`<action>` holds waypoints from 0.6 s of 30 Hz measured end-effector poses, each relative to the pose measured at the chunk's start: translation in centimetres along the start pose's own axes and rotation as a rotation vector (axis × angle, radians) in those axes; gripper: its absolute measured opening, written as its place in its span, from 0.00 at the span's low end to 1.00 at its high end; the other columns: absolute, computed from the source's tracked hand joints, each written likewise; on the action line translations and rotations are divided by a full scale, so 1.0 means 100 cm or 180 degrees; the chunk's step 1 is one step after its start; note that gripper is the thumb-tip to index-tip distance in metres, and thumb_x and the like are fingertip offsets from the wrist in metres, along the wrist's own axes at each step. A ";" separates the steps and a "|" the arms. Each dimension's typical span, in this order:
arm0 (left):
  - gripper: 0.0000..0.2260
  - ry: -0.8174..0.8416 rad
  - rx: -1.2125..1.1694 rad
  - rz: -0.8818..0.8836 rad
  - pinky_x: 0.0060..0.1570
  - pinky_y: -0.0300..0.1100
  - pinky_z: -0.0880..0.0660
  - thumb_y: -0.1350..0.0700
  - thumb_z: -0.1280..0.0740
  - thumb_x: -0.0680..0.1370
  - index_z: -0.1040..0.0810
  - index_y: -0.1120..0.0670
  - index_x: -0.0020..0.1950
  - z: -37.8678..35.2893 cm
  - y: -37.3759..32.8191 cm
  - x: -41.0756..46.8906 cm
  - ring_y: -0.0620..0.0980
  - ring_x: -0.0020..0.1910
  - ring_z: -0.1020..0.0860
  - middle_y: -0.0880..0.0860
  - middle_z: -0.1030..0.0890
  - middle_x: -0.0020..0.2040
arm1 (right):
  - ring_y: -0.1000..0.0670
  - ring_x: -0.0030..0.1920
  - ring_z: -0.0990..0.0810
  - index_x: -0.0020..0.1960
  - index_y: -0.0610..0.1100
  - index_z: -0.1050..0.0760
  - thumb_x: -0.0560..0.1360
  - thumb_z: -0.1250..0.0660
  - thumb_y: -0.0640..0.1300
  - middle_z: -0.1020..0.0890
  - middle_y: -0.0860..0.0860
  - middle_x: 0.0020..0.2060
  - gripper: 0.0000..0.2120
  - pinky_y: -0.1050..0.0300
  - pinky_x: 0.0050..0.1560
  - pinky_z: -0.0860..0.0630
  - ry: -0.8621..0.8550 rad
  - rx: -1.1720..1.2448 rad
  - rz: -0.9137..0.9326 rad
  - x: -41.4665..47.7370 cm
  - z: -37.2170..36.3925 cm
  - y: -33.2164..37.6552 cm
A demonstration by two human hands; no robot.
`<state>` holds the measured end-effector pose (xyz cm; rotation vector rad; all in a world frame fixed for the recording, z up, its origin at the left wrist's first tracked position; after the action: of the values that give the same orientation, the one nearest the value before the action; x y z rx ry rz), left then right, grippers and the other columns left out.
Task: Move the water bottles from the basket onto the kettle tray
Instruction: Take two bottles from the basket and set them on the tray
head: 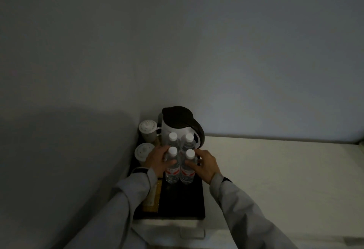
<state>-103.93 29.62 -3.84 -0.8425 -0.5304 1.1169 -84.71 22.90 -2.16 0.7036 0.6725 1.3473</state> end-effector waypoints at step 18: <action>0.22 -0.0027 0.0005 -0.0036 0.59 0.49 0.27 0.55 0.24 0.71 0.25 0.53 0.63 0.000 0.004 -0.001 0.54 0.59 0.25 0.52 0.24 0.59 | 0.40 0.56 0.22 0.61 0.46 0.22 0.74 0.28 0.49 0.19 0.42 0.54 0.17 0.40 0.56 0.23 0.0044 -0.0023 0.0281 0.000 0.002 0.002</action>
<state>-104.16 29.59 -4.18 -0.8329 -0.5408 1.1110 -84.71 22.94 -1.88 0.7257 0.6535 1.4359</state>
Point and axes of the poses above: each hand's wrist, its own x-axis towards the middle knuckle, its own z-axis out of the back of the hand, y = z × x, the point moved 3 cm from there along x, towards the middle knuckle
